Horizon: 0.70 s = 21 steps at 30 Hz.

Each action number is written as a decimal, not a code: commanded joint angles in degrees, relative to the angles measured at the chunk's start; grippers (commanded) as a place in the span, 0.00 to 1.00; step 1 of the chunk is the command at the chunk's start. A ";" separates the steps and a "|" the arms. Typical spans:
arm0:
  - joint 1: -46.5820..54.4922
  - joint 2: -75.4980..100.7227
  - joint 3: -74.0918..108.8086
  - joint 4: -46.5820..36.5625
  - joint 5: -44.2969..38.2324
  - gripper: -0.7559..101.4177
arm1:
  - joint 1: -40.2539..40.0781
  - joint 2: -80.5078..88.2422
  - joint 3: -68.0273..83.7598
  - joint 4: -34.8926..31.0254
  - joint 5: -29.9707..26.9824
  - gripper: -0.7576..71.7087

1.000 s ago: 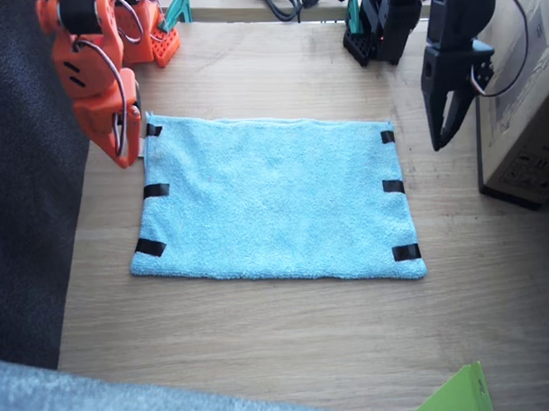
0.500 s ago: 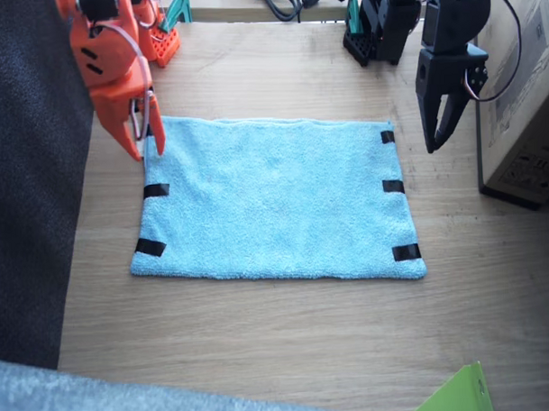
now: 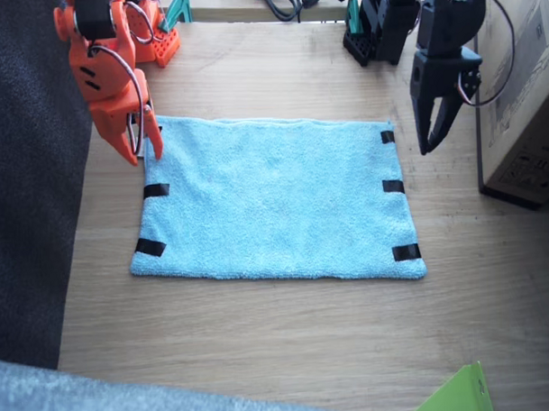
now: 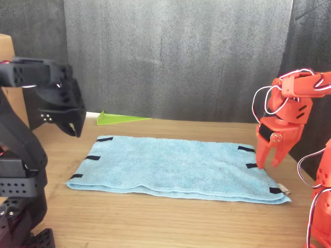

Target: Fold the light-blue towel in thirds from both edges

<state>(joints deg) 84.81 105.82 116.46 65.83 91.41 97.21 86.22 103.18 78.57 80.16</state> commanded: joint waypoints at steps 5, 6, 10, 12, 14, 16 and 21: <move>-3.16 -2.90 -0.35 0.18 0.18 0.19 | 0.18 1.76 0.09 -0.62 0.09 0.32; -3.69 -3.69 -0.35 0.00 0.00 0.20 | 0.18 1.67 0.09 -0.70 0.09 0.32; -4.57 -5.80 0.53 -0.18 -0.62 0.20 | -0.35 1.67 0.18 -0.53 -0.09 0.33; -4.83 -5.89 1.32 -0.26 -0.62 0.20 | -0.53 1.67 0.18 -0.53 -0.26 0.33; -5.10 -5.89 2.11 -0.53 -0.53 0.21 | -0.62 1.67 0.18 -0.53 -0.35 0.34; -5.36 -6.06 2.29 -0.18 0.00 0.21 | -0.62 1.49 0.18 -0.53 -0.44 0.34; -5.45 -5.01 3.60 0.79 0.35 0.22 | -0.70 0.88 0.26 -0.62 -0.62 0.34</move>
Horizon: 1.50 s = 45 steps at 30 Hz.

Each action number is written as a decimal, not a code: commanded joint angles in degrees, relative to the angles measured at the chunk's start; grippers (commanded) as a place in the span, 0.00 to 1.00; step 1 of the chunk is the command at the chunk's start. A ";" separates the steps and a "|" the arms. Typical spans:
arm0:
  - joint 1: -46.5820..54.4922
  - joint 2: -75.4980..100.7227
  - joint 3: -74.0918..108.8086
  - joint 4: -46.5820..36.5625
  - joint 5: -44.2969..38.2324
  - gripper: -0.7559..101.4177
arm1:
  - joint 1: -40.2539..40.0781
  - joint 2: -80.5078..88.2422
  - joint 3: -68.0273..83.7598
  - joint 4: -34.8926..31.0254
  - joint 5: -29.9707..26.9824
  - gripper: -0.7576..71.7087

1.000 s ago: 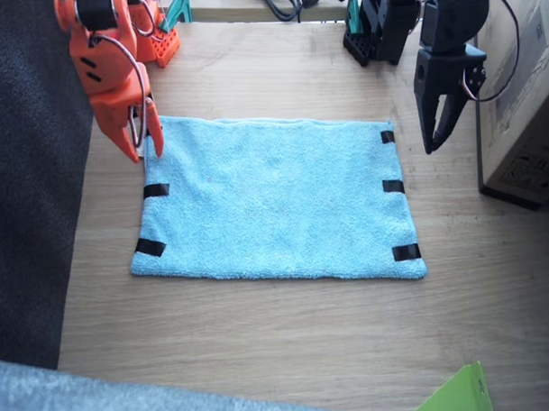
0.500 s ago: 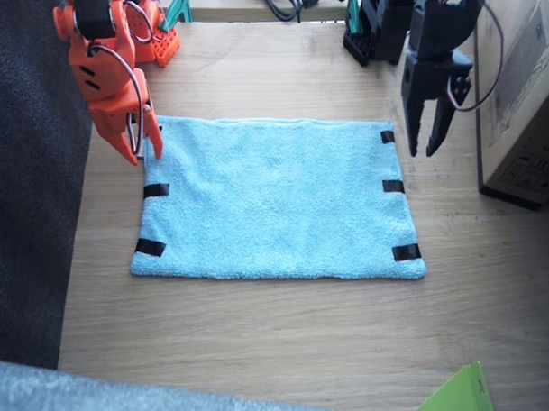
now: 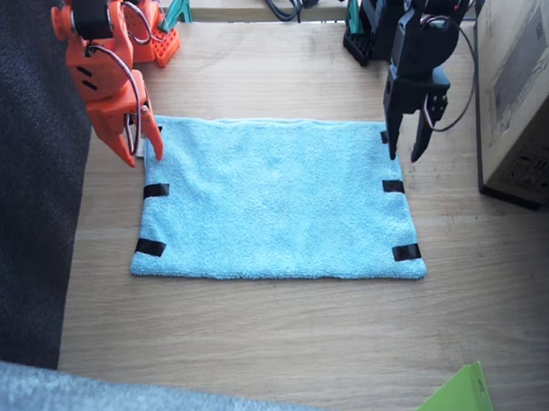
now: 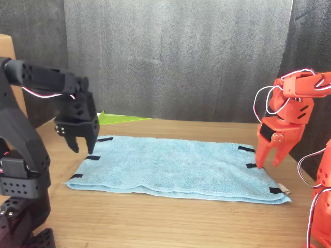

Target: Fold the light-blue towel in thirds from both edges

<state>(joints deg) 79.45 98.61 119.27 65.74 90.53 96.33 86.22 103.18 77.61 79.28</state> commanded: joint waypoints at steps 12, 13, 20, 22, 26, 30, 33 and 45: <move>-0.35 1.76 0.62 2.02 1.85 0.22 | 0.44 0.09 0.35 0.18 0.35 0.34; -0.35 1.41 0.35 2.11 2.02 0.22 | 0.53 -0.18 0.44 0.09 0.44 0.34; -0.26 0.70 -0.26 2.29 2.20 0.22 | 0.18 -3.08 1.05 -2.02 0.44 0.34; -0.18 0.53 -0.35 2.29 2.20 0.22 | 0.18 -3.96 1.05 -2.64 0.44 0.34; -0.26 0.53 -0.35 2.37 2.37 0.22 | 0.35 -5.89 0.35 -3.16 0.44 0.34; -0.26 0.44 -0.53 2.37 2.37 0.22 | 0.53 -7.38 -0.26 -3.43 0.18 0.34; -0.26 0.35 -0.62 2.64 2.46 0.22 | 0.79 -8.53 -0.53 -3.52 0.09 0.34; -0.53 -0.88 -2.20 5.54 2.46 0.21 | 1.32 -10.37 -0.88 -3.69 -0.26 0.34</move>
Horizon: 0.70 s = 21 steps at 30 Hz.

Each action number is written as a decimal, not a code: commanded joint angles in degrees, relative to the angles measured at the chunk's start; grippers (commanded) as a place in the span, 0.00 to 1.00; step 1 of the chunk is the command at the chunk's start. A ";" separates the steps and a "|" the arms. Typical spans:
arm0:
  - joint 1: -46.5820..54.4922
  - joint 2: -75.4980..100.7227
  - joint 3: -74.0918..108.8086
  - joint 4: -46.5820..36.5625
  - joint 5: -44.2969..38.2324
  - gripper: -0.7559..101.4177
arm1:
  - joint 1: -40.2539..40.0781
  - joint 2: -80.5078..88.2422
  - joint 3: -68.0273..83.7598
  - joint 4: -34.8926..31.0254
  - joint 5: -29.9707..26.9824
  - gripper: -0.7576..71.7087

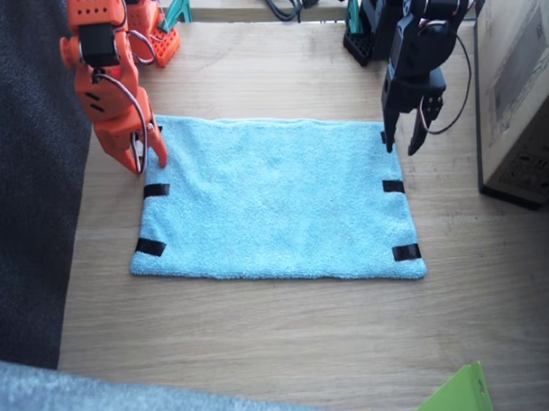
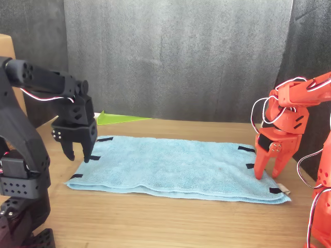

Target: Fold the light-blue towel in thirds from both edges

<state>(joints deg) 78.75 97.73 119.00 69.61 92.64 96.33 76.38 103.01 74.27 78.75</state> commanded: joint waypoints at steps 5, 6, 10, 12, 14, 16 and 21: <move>0.53 -2.46 -4.83 3.78 0.53 0.21 | 1.58 -0.62 -0.70 -0.26 0.44 0.34; 0.62 -3.16 -5.54 4.13 0.53 0.21 | 1.58 -0.62 -0.70 -0.18 0.53 0.34; 1.32 -6.24 -8.79 5.10 1.14 0.22 | 1.93 -0.62 -0.53 -0.09 0.62 0.34; 1.67 -8.00 -10.46 5.36 1.49 0.22 | 2.02 -0.62 -0.53 0.00 0.62 0.34; 1.93 -9.84 -11.87 5.71 1.76 0.21 | 2.02 -0.62 -0.44 0.09 0.62 0.34; 2.11 -11.16 -12.57 5.89 2.02 0.21 | 2.02 -0.62 -0.35 0.18 0.70 0.34; 1.23 -13.89 -13.80 6.77 2.46 0.21 | 2.20 -0.62 -0.44 0.53 0.97 0.34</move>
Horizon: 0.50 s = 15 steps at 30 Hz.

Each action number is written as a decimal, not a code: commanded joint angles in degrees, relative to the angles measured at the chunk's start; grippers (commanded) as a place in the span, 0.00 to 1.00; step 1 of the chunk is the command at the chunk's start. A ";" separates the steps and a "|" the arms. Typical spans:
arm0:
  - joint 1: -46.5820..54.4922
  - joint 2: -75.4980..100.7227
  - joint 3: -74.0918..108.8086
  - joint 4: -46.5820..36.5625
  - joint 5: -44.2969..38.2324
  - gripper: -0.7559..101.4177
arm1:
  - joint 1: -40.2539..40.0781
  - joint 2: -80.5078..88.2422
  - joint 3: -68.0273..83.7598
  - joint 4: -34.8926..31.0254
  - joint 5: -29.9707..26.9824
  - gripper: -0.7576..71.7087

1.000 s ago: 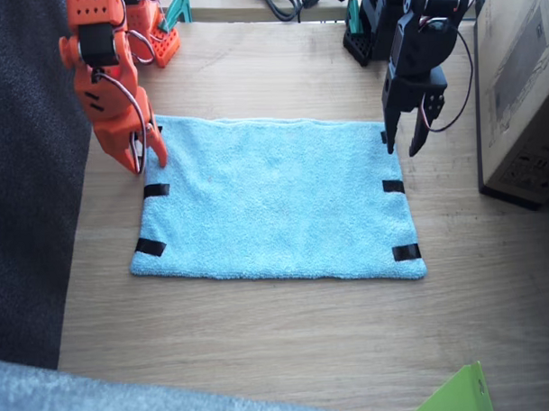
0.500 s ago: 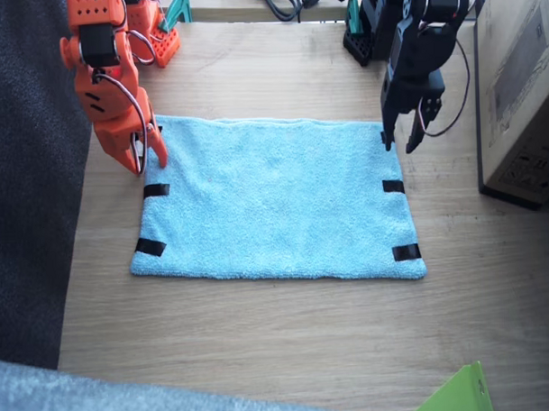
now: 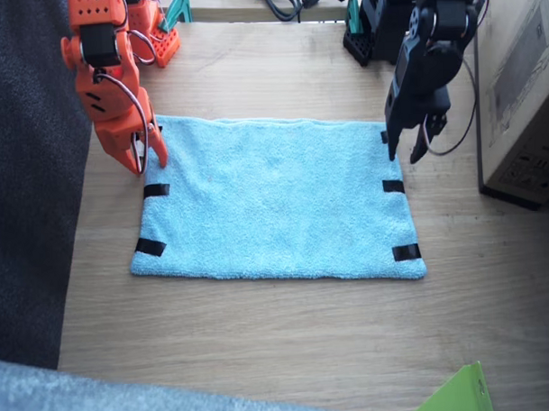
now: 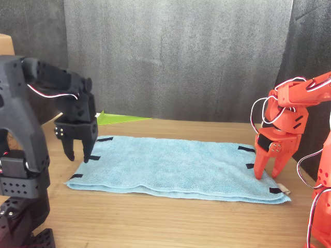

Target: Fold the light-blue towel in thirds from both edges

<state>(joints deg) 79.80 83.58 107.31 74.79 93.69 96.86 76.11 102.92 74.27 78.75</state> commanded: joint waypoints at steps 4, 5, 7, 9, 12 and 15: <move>-0.26 -1.58 -3.60 2.55 1.76 0.21 | 2.11 -0.53 -0.53 0.70 1.23 0.34; -0.26 -2.11 -4.13 2.90 2.02 0.21 | 2.20 -0.44 -0.53 0.79 1.32 0.34; -0.26 -3.08 -5.10 3.52 2.11 0.20 | 2.29 -0.44 -0.53 0.97 1.32 0.34; -0.26 -3.78 -5.71 3.96 2.20 0.20 | 2.29 -0.35 -0.35 0.97 1.41 0.34; -0.44 -4.66 -6.24 4.75 2.46 0.20 | 2.20 -0.18 -0.09 0.97 1.32 0.34; -0.62 -5.10 -6.42 5.27 2.64 0.18 | 2.20 -0.18 -0.09 1.05 1.23 0.34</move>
<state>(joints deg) 78.75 77.52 102.13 78.40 95.62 97.38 75.94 102.39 74.88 79.63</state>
